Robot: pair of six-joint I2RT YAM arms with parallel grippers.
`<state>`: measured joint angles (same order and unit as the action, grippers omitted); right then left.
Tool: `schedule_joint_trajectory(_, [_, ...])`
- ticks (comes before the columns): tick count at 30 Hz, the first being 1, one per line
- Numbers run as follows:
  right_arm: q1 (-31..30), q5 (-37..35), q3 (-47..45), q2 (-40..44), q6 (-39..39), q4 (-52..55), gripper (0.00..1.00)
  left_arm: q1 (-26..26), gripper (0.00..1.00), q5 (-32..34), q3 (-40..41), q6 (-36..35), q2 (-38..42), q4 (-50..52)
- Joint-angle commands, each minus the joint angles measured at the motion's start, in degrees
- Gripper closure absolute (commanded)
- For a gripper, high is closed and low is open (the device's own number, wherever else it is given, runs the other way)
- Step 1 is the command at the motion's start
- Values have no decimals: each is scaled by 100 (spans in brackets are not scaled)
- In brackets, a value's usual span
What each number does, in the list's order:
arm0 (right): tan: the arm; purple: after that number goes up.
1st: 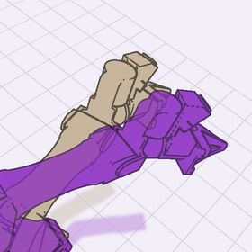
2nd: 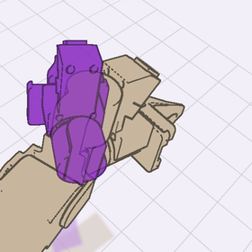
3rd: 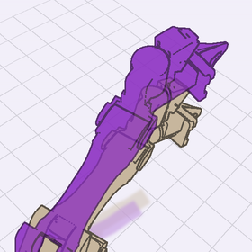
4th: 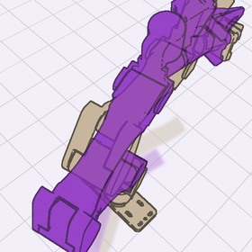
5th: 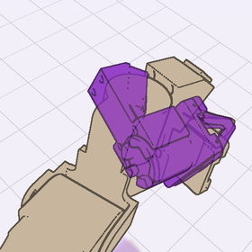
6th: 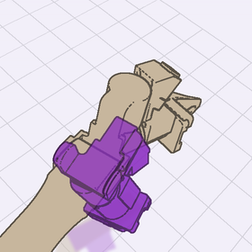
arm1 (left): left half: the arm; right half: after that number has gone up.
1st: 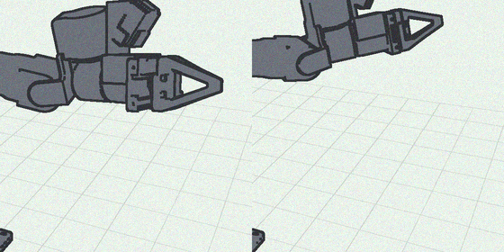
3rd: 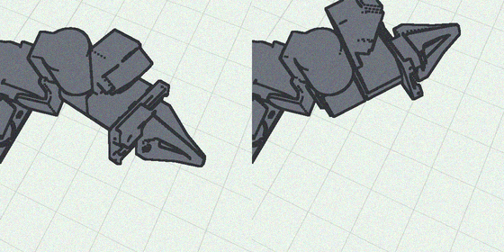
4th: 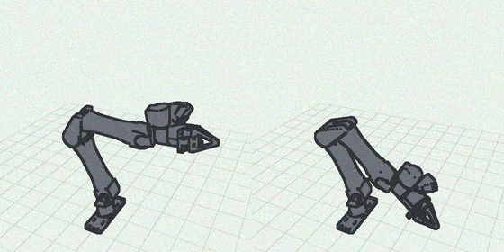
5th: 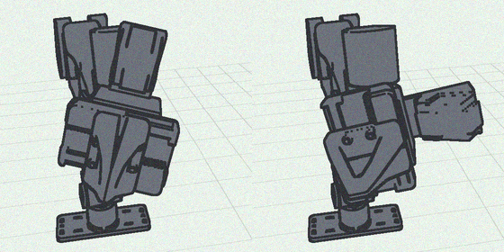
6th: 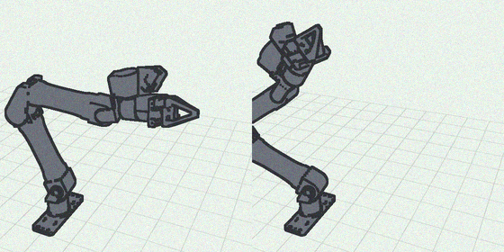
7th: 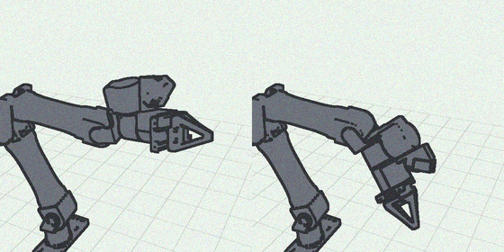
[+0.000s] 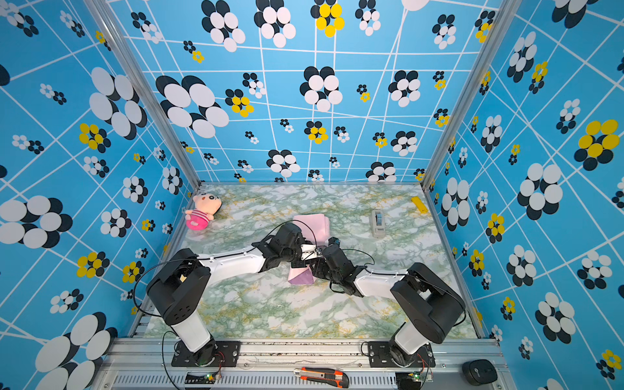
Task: Wrap a gift box in wrapping paper
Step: Fold the wrapping paper for the gift box.
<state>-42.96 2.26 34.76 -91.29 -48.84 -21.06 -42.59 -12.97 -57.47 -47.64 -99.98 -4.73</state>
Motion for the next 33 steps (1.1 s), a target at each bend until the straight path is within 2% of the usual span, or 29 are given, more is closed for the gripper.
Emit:
schedule_joint_trajectory(1, [-157, -46, -90, -331, -26, -272, 61, -131, 60, -345, 65, 167, -119, 190])
schedule_joint_trajectory(6, [-236, -82, -145, -376, -64, -89, 60, -136, 60, -372, 52, 192, -127, 189])
schedule_joint_trajectory(10, [-282, -225, -356, -212, -73, -7, 68, -132, 60, -397, 61, 211, -126, 175])
schedule_joint_trajectory(13, [-270, -246, -550, -106, -127, -268, 69, -127, 60, -417, 77, 229, -127, 166])
schedule_joint_trajectory(19, [-242, -261, -958, 292, -293, -739, 66, -117, 60, -441, 70, 242, -118, 157])
schedule_joint_trajectory(26, [215, 11, -1519, 1043, -321, -1193, 63, -98, 60, -421, 70, 219, -100, 169])
schedule_joint_trajectory(33, [596, 94, -1717, 1516, -486, -1041, 77, -100, 61, -425, 52, 229, -127, 179])
